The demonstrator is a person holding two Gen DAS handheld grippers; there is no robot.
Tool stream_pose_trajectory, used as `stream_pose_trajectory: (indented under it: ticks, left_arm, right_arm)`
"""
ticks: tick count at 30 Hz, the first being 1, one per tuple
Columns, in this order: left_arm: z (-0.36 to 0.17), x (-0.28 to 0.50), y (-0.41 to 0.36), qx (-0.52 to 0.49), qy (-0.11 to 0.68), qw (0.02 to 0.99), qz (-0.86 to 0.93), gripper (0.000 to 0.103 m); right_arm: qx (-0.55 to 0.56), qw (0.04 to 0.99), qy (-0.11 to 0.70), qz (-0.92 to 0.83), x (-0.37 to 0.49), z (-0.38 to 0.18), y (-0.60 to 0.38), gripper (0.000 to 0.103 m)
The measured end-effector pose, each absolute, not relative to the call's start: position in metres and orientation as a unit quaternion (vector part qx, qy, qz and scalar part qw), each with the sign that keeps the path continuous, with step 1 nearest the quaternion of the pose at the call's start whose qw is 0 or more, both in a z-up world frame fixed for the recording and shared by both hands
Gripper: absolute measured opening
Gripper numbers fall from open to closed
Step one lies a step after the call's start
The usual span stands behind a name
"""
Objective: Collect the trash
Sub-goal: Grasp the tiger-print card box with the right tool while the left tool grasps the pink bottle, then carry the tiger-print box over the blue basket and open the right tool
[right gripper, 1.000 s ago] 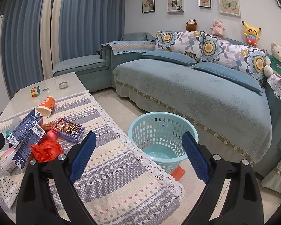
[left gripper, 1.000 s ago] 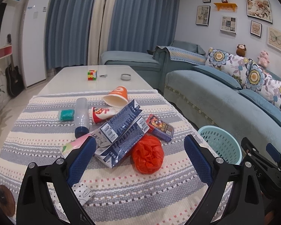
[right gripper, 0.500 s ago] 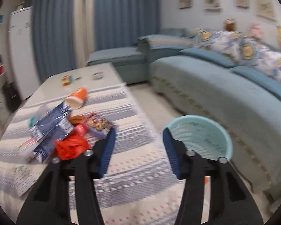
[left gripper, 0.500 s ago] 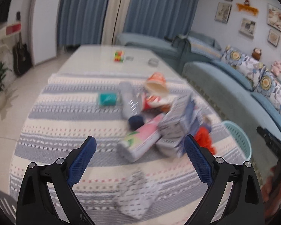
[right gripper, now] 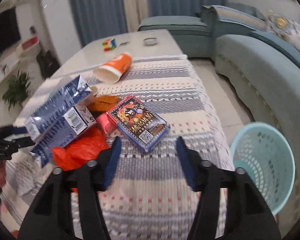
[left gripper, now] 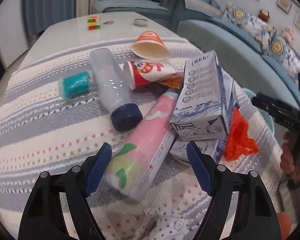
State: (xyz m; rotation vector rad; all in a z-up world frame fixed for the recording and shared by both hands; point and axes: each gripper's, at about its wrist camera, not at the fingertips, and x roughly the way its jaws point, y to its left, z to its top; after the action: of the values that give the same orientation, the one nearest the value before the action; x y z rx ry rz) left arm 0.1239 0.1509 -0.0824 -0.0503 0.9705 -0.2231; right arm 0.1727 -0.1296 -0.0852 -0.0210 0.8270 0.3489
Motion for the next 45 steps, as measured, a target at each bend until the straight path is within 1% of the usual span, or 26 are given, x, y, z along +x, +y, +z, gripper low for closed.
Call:
stream_pose_trajectory:
  ticks: [1, 3, 4, 5, 6, 8, 13, 19, 20, 21, 22, 23, 24, 25, 27, 29, 34, 36, 42, 45]
  left_arm:
    - [-0.087, 0.128, 0.15, -0.019, 0.471, 0.875, -0.107, 0.067]
    - [-0.09, 0.133, 0.149, -0.017, 0.48, 0.87, -0.114, 0.062]
    - [-0.092, 0.135, 0.149, -0.018, 0.482, 0.868, -0.116, 0.061]
    - [-0.092, 0.137, 0.15, -0.019, 0.483, 0.867, -0.118, 0.061]
    - [-0.093, 0.139, 0.151, -0.022, 0.485, 0.865, -0.122, 0.061]
    - [-0.095, 0.144, 0.153, -0.028, 0.491, 0.862, -0.127, 0.061]
    - [-0.098, 0.152, 0.152, -0.049, 0.505, 0.85, -0.138, 0.061]
    - [-0.101, 0.149, 0.151, -0.081, 0.527, 0.832, -0.154, 0.061]
    - [-0.102, 0.148, 0.151, -0.085, 0.526, 0.832, -0.154, 0.06]
    - [-0.102, 0.146, 0.15, -0.09, 0.525, 0.832, -0.155, 0.058]
    - [-0.103, 0.144, 0.15, -0.092, 0.525, 0.832, -0.154, 0.052]
    - [-0.104, 0.14, 0.15, -0.093, 0.523, 0.833, -0.152, 0.049]
    - [-0.104, 0.137, 0.148, -0.095, 0.522, 0.834, -0.151, 0.049]
    - [-0.104, 0.133, 0.147, -0.095, 0.52, 0.836, -0.148, 0.048]
    - [-0.104, 0.123, 0.142, -0.091, 0.514, 0.842, -0.139, 0.048]
    - [-0.101, 0.113, 0.141, -0.091, 0.506, 0.849, -0.119, 0.048]
    - [-0.085, 0.078, 0.153, -0.123, 0.467, 0.871, -0.086, 0.048]
    - [-0.081, 0.069, 0.153, -0.129, 0.467, 0.871, -0.077, 0.048]
    - [-0.073, 0.054, 0.155, -0.149, 0.447, 0.88, -0.059, 0.047]
    - [-0.073, 0.053, 0.155, -0.159, 0.442, 0.881, -0.054, 0.047]
  right_arm:
    - [-0.016, 0.898, 0.407, 0.17, 0.18, -0.091, -0.127, 0.058]
    - [-0.027, 0.894, 0.413, 0.173, 0.192, -0.098, -0.121, 0.058]
    - [-0.035, 0.891, 0.416, 0.177, 0.197, -0.102, -0.118, 0.059]
    - [-0.044, 0.889, 0.42, 0.18, 0.203, -0.105, -0.116, 0.063]
    - [-0.053, 0.885, 0.424, 0.186, 0.209, -0.109, -0.112, 0.07]
    - [-0.069, 0.879, 0.429, 0.196, 0.218, -0.112, -0.107, 0.074]
    - [-0.098, 0.872, 0.432, 0.209, 0.238, -0.118, -0.092, 0.075]
    - [-0.07, 0.862, 0.451, 0.218, 0.26, -0.124, -0.091, 0.075]
    - [-0.062, 0.862, 0.455, 0.215, 0.263, -0.126, -0.093, 0.072]
    - [-0.058, 0.862, 0.458, 0.209, 0.264, -0.127, -0.094, 0.06]
    - [-0.055, 0.863, 0.458, 0.205, 0.264, -0.126, -0.096, 0.057]
    - [-0.047, 0.865, 0.456, 0.205, 0.263, -0.125, -0.098, 0.048]
    - [-0.03, 0.864, 0.456, 0.212, 0.262, -0.123, -0.103, 0.04]
    - [-0.014, 0.863, 0.458, 0.215, 0.262, -0.122, -0.107, 0.027]
    - [0.003, 0.866, 0.454, 0.211, 0.259, -0.12, -0.114, 0.026]
    - [0.012, 0.869, 0.447, 0.212, 0.251, -0.117, -0.119, 0.021]
    - [0.011, 0.88, 0.432, 0.198, 0.214, -0.102, -0.13, 0.019]
    - [0.016, 0.881, 0.433, 0.191, 0.195, -0.098, -0.136, 0.019]
    - [0.049, 0.865, 0.468, 0.174, 0.123, -0.109, -0.157, 0.019]
    - [0.072, 0.846, 0.494, 0.187, 0.104, -0.12, -0.161, 0.02]
